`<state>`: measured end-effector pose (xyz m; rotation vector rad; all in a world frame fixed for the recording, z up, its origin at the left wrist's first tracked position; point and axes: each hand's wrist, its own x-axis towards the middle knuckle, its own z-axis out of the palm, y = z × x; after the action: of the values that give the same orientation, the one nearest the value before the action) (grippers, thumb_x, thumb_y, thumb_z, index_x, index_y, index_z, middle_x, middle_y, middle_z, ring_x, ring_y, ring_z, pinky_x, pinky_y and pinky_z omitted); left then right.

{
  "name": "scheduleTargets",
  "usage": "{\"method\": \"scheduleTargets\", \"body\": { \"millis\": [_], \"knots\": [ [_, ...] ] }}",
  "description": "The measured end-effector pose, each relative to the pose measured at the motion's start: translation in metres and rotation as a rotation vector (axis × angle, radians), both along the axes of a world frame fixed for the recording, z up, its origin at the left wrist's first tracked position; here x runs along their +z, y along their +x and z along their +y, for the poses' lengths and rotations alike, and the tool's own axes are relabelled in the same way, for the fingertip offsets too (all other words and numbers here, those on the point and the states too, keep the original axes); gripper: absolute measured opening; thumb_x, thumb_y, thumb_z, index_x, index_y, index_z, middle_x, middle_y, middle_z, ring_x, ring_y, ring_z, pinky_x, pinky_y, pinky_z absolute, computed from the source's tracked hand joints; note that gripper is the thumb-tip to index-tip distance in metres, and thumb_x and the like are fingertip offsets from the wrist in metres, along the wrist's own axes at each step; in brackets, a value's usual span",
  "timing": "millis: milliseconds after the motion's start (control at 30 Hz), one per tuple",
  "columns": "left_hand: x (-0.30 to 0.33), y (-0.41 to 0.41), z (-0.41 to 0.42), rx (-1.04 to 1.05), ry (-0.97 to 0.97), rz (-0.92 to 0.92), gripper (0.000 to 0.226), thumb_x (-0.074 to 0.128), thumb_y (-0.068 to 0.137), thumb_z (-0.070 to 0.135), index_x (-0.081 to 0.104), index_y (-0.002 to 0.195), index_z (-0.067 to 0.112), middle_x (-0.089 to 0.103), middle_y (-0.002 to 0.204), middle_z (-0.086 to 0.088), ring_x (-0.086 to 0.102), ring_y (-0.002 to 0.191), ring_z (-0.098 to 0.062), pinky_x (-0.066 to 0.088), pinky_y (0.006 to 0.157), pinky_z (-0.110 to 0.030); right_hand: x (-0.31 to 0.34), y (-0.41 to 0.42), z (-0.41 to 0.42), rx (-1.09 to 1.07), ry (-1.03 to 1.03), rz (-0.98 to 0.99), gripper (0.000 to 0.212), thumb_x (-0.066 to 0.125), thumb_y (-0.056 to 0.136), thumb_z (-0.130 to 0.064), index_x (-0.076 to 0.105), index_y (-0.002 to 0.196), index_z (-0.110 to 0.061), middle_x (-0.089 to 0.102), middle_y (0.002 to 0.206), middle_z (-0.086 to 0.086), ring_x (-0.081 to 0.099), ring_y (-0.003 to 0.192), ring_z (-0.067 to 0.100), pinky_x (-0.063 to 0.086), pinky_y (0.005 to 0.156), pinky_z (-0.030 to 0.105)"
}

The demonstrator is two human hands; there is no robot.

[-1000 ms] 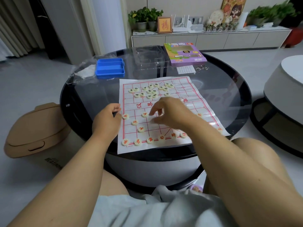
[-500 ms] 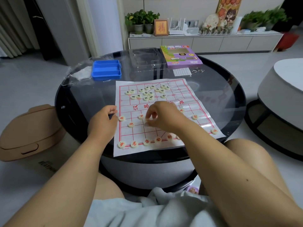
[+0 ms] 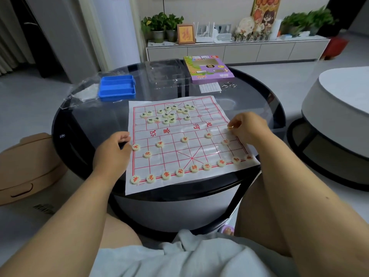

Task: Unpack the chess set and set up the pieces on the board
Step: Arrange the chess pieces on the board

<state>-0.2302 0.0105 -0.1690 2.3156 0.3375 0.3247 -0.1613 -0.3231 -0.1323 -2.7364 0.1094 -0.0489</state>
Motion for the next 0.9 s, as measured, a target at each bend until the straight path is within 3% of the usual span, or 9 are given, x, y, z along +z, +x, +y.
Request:
{"method": "scheduleTargets", "body": {
  "millis": [300, 533, 667, 800, 900],
  "knots": [
    [0.002, -0.002, -0.001, -0.014, -0.003, -0.005, 0.028, 0.053, 0.097, 0.023, 0.055, 0.125, 0.021, 0.061, 0.124, 0.004, 0.062, 0.091, -0.014, 0.047, 0.055, -0.022, -0.006, 0.005, -0.001, -0.029, -0.052, 0.046, 0.008, 0.069, 0.082, -0.029, 0.064, 0.088, -0.032, 0.066, 0.106, -0.004, 0.055, 0.105, 0.023, 0.029, 0.085, 0.033],
    [0.003, -0.002, -0.002, -0.012, -0.015, -0.006, 0.030, 0.053, 0.097, 0.023, 0.055, 0.126, 0.020, 0.060, 0.125, 0.005, 0.060, 0.091, -0.012, 0.047, 0.058, -0.022, -0.009, 0.007, -0.002, -0.024, -0.068, 0.036, 0.011, 0.068, 0.083, -0.029, 0.063, 0.092, -0.034, 0.066, 0.110, -0.004, 0.055, 0.106, 0.023, 0.028, 0.084, 0.033],
    [0.005, -0.003, -0.003, -0.014, -0.032, 0.004, 0.030, 0.053, 0.097, 0.023, 0.055, 0.127, 0.020, 0.060, 0.125, 0.006, 0.061, 0.090, -0.012, 0.046, 0.056, -0.021, -0.008, 0.007, -0.003, -0.010, -0.070, 0.010, 0.028, 0.067, 0.082, -0.041, 0.063, 0.108, -0.029, 0.066, 0.106, -0.004, 0.056, 0.103, 0.022, 0.029, 0.084, 0.034],
    [0.007, 0.001, 0.000, -0.004, -0.104, 0.041, 0.029, 0.054, 0.097, 0.024, 0.055, 0.125, 0.021, 0.062, 0.122, 0.004, 0.064, 0.092, -0.014, 0.047, 0.057, -0.021, -0.002, 0.007, 0.001, 0.008, -0.084, -0.064, 0.031, 0.064, 0.083, -0.045, 0.063, 0.108, -0.027, 0.066, 0.099, -0.004, 0.056, 0.099, 0.021, 0.030, 0.086, 0.035],
    [0.014, 0.006, 0.002, 0.012, -0.185, 0.075, 0.027, 0.054, 0.097, 0.025, 0.056, 0.123, 0.019, 0.065, 0.112, 0.004, 0.060, 0.082, -0.005, 0.044, 0.060, -0.020, 0.003, 0.009, 0.008, 0.030, -0.070, -0.125, 0.030, 0.062, 0.085, -0.045, 0.064, 0.107, -0.025, 0.066, 0.097, -0.003, 0.057, 0.096, 0.020, 0.032, 0.090, 0.036]
  ]
}}
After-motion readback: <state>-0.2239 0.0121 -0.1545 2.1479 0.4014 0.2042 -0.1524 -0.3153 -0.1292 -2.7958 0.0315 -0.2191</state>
